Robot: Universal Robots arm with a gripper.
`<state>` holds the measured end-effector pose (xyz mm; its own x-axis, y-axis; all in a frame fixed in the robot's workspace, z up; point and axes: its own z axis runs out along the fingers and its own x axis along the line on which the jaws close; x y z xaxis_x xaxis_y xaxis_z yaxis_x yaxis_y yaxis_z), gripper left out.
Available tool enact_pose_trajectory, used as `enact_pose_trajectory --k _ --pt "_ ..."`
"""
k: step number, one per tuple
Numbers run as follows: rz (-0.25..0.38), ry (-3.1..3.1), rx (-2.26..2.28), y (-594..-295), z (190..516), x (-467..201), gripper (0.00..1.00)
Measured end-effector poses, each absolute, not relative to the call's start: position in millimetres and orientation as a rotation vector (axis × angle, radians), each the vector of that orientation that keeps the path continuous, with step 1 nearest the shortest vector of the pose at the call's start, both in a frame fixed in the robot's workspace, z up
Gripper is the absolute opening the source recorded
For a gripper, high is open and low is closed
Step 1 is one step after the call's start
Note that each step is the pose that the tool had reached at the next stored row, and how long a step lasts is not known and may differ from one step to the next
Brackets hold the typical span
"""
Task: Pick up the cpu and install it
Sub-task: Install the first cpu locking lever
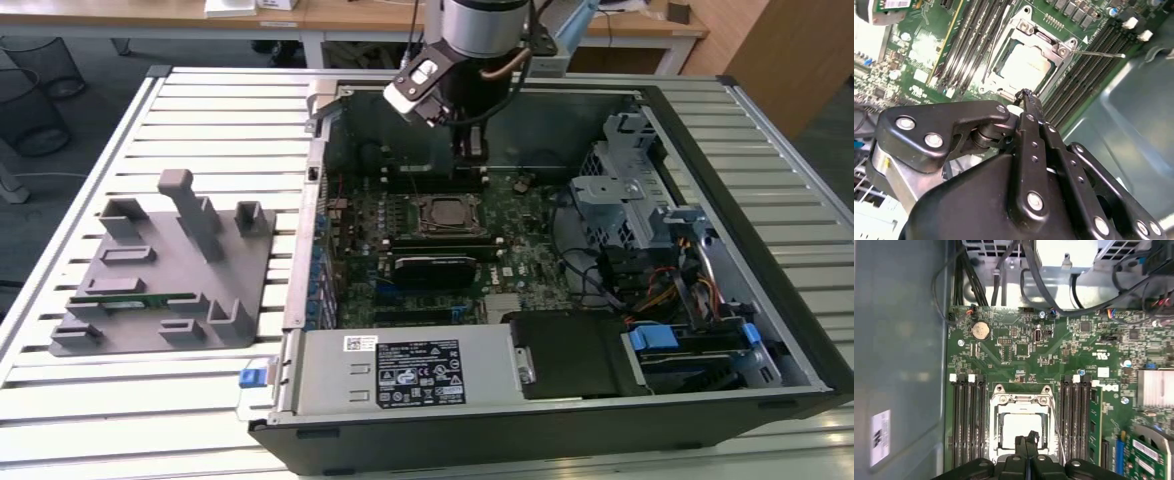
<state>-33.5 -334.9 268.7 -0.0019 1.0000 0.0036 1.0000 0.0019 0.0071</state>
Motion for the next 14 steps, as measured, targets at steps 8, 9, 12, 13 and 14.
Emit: enact_pose_trajectory --k 8,9,12,13,14 --pt "0.022 2.263 2.167 -334.8 279.5 -35.6 0.11" --pt "0.022 2.283 2.146 -334.9 279.4 -35.6 0.11" --pt "0.022 2.341 2.083 -334.9 279.3 -35.7 0.11" --pt "0.023 2.360 2.062 -334.9 279.2 -35.7 0.11" --pt "0.023 2.378 2.040 -334.9 279.1 -35.7 0.11"
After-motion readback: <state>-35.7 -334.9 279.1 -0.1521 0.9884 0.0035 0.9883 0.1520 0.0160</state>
